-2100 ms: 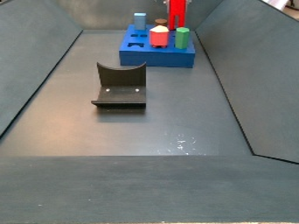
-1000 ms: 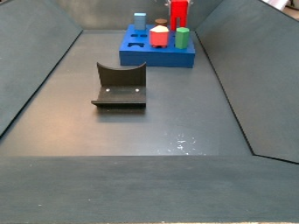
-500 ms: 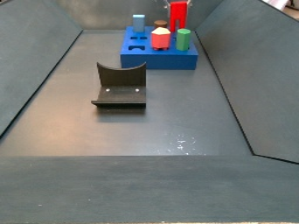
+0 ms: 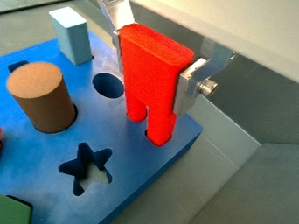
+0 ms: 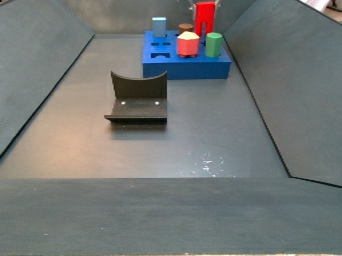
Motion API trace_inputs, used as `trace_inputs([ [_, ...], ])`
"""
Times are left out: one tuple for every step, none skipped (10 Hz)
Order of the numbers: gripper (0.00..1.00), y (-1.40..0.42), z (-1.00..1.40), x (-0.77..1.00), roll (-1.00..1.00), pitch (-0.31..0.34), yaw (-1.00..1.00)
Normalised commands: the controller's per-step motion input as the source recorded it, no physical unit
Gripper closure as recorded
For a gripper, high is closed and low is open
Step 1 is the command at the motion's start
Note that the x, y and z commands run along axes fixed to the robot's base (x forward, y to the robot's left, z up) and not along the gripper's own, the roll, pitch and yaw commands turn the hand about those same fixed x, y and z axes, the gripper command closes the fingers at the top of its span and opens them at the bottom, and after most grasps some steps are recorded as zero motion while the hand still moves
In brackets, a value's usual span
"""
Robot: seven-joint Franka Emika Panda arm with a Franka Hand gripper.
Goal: Pick up the square-circle object. Move up. Rotate the square-circle object. Move to above the board. Insert the square-circle object.
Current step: Insert the square-circle object.
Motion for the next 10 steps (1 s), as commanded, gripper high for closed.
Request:
trace_inputs([
  [1.0,-0.16,-0.91,-0.01,0.15,-0.129,0.1],
  [1.0,-0.12,-0.91,0.0,0.17,-0.107,0.02],
  [1.0,-0.07,-0.79,0.12,0.22,-0.111,0.0],
  [1.0,0.02,-0.66,0.28,0.24,-0.107,0.06],
  [1.0,0.31,-0.56,0.47,0.27,0.0,0.11],
  [1.0,0.44,-0.33,0.43,0.28,0.0,0.14],
  [1.0,0.13,-0.34,0.31,0.3,0.0,0.09],
  [1.0,-0.13,-0.54,0.02,0.28,-0.137,0.0],
  [1.0,-0.03,-0.68,0.0,0.0,-0.18,0.0],
  [1.0,0.07,-0.76,0.0,-0.19,-0.11,0.0],
])
